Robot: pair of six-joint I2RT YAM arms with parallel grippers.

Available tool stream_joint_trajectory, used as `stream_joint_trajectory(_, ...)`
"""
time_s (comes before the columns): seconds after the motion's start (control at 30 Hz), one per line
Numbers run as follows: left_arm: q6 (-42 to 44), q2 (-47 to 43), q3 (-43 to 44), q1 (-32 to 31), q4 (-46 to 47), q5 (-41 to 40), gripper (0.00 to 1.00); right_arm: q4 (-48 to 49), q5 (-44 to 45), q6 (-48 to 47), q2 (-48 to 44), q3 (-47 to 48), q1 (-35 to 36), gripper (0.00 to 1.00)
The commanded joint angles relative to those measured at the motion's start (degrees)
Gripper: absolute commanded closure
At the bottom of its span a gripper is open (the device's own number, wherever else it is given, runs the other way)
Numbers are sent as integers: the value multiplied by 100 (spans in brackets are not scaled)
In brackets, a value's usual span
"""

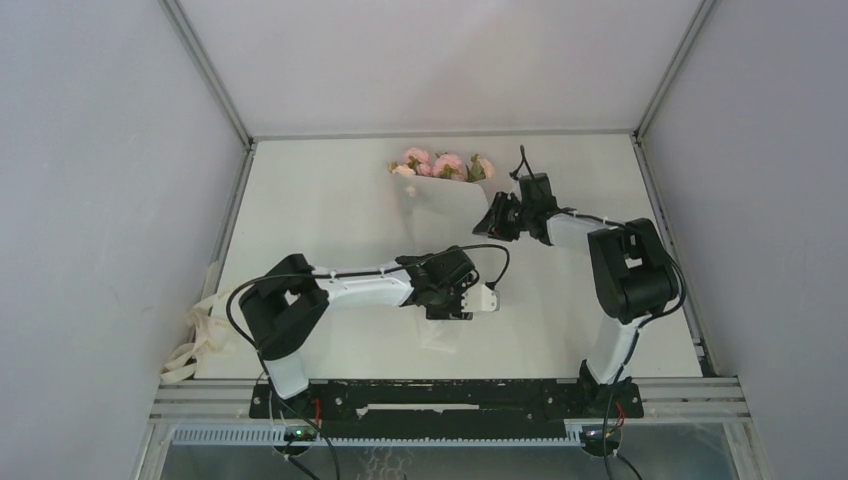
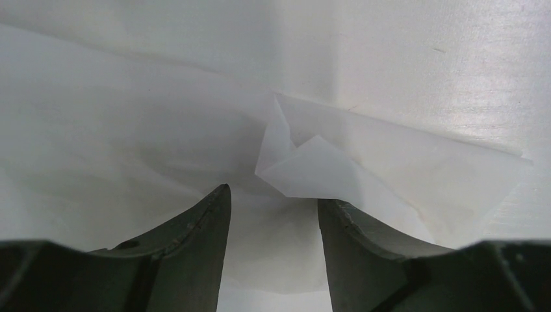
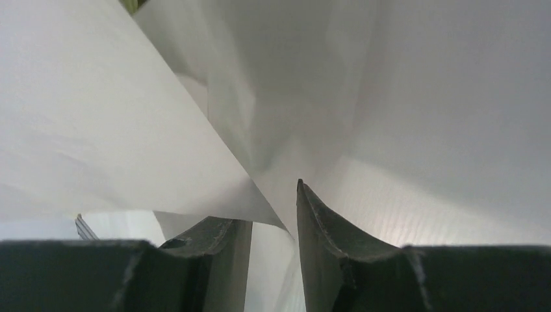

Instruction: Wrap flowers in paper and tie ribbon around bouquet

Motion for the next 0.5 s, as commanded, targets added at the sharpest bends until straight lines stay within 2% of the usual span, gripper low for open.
stream_joint_trajectory(0.0,207,301,-287,-92,-291,-32,42,22,-326,-346,327,507,-301,64)
stream_joint_trajectory(0.1,233,302,-282,-96,-319,-59,41,99,-630,-279,560,857,-459,87)
stream_joint_trajectory(0.2,238,288,-221,-93,-456,-66,41,93,-510,-268,715,1078,-561,100)
stream_joint_trajectory(0.47,-132,8,930,-100,-1208,467,41,111,-410,-110,1173,1189,-507,100)
